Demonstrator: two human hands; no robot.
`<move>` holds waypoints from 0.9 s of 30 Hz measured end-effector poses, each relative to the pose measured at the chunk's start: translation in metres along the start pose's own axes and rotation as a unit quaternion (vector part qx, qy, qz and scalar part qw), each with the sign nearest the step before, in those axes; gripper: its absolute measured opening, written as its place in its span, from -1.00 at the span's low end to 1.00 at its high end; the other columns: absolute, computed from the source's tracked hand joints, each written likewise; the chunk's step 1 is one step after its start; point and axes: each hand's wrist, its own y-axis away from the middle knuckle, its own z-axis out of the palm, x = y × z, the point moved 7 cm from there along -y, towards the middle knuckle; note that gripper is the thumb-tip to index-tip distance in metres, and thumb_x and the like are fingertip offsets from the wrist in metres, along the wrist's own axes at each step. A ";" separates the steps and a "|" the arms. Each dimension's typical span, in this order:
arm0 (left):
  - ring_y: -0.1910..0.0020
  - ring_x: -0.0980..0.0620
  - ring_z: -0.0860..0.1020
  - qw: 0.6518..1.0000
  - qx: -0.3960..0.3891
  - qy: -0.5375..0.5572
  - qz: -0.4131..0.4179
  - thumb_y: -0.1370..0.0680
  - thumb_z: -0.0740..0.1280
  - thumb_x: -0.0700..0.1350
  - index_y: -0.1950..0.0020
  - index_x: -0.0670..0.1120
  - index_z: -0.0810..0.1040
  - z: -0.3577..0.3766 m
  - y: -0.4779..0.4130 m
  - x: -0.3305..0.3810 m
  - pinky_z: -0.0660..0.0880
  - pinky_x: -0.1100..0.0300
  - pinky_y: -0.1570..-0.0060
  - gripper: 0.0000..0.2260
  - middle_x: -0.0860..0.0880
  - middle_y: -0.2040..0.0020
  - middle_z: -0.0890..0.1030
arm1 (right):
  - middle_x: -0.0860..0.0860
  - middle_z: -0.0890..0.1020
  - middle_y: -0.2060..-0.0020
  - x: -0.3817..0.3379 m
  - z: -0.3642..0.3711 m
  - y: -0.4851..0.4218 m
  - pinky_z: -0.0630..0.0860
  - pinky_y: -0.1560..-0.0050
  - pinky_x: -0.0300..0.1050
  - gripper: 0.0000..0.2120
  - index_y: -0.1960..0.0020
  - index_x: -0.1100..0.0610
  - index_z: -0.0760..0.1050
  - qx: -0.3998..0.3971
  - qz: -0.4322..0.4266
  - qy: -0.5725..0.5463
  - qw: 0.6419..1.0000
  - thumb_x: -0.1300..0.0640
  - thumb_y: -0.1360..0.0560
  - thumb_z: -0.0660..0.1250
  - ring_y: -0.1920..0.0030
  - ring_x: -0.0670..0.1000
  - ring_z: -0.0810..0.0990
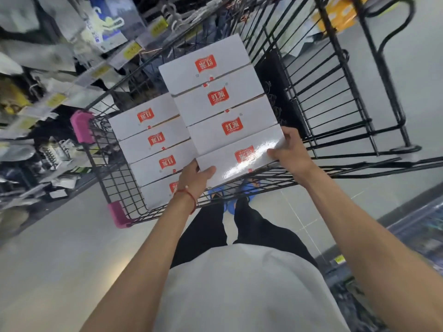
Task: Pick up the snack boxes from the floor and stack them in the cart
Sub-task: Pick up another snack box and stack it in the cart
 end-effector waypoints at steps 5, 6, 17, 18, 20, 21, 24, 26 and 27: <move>-0.24 -0.15 0.58 0.998 0.050 -0.041 -0.024 -0.58 0.39 -0.09 -0.36 -0.11 0.56 0.008 -0.016 0.002 0.54 -0.15 -0.28 -0.66 -0.09 -0.28 0.63 | 0.12 0.51 -0.33 0.011 0.002 -0.020 0.59 -0.26 -0.02 -0.33 -0.51 0.14 0.22 -0.004 0.020 0.024 1.000 0.45 -0.51 0.39 -0.33 0.09 0.52; -0.23 -0.15 0.59 0.997 0.054 -0.037 -0.027 -0.58 0.40 -0.10 -0.34 -0.11 0.57 0.008 -0.018 0.001 0.54 -0.15 -0.28 -0.67 -0.09 -0.27 0.64 | 0.10 0.51 -0.32 0.010 0.002 -0.023 0.59 -0.28 0.00 -0.33 -0.51 0.13 0.23 -0.002 0.023 0.030 0.999 0.45 -0.52 0.39 -0.33 0.07 0.52; -0.27 -0.12 0.57 0.998 0.020 -0.056 -0.021 -0.60 0.38 -0.08 -0.34 -0.09 0.55 0.007 -0.014 0.008 0.53 -0.09 -0.30 -0.69 -0.09 -0.28 0.62 | 0.06 0.62 -0.23 -0.002 0.015 -0.013 0.64 -0.23 0.17 -0.50 -0.35 0.09 0.45 0.044 -0.036 0.057 0.997 0.19 -0.46 0.51 -0.26 0.04 0.61; -0.25 -0.11 0.58 0.998 0.013 -0.056 -0.020 -0.60 0.38 -0.08 -0.33 -0.09 0.55 0.006 -0.014 0.008 0.54 -0.07 -0.28 -0.69 -0.09 -0.27 0.62 | 0.06 0.63 -0.22 -0.005 0.018 -0.009 0.64 -0.22 0.19 -0.49 -0.33 0.09 0.48 0.059 -0.040 0.057 0.996 0.06 -0.43 0.53 -0.25 0.05 0.62; -0.24 -0.10 0.58 0.998 -0.001 -0.058 -0.019 -0.59 0.37 -0.09 -0.32 -0.09 0.55 0.004 -0.014 0.008 0.55 -0.07 -0.27 -0.70 -0.08 -0.26 0.63 | 0.07 0.59 -0.30 -0.014 0.022 0.001 0.56 -0.34 0.17 -0.45 -0.38 0.10 0.48 0.091 -0.039 0.088 0.991 0.01 -0.45 0.51 -0.33 0.08 0.55; -0.24 -0.11 0.58 0.998 -0.008 -0.060 -0.020 -0.60 0.36 -0.10 -0.32 -0.09 0.55 0.002 -0.013 0.008 0.55 -0.07 -0.27 -0.71 -0.08 -0.26 0.63 | 0.09 0.52 -0.37 -0.016 0.023 0.007 0.48 -0.43 0.12 -0.46 -0.45 0.13 0.44 0.106 -0.030 0.097 0.989 0.11 -0.50 0.49 -0.40 0.10 0.48; -0.20 -0.08 0.56 0.997 -0.021 -0.076 -0.001 -0.63 0.29 -0.17 -0.33 -0.10 0.52 -0.004 -0.007 0.012 0.53 0.05 -0.19 -0.73 -0.08 -0.28 0.60 | 0.09 0.40 -0.48 -0.010 0.025 0.025 0.36 -0.53 0.05 -0.50 -0.51 0.17 0.38 0.135 -0.009 0.076 0.988 0.31 -0.60 0.36 -0.50 0.10 0.37; -0.23 -0.05 0.52 0.998 -0.016 -0.063 0.017 -0.65 0.29 -0.16 -0.39 -0.08 0.48 -0.009 0.001 0.015 0.49 0.05 -0.25 -0.70 -0.01 -0.30 0.57 | 0.06 0.42 -0.47 -0.006 0.031 0.036 0.38 -0.52 0.08 -0.56 -0.49 0.11 0.41 0.125 -0.007 0.047 0.991 0.30 -0.63 0.32 -0.50 0.08 0.38; -0.26 -0.02 0.49 0.999 -0.015 -0.049 0.017 -0.65 0.29 -0.16 -0.43 -0.08 0.46 -0.013 0.007 0.014 0.46 0.03 -0.31 -0.67 0.03 -0.27 0.53 | 0.04 0.43 -0.47 -0.005 0.035 0.042 0.38 -0.52 0.08 -0.59 -0.47 0.09 0.44 0.116 -0.008 0.037 0.992 0.28 -0.64 0.30 -0.49 0.07 0.38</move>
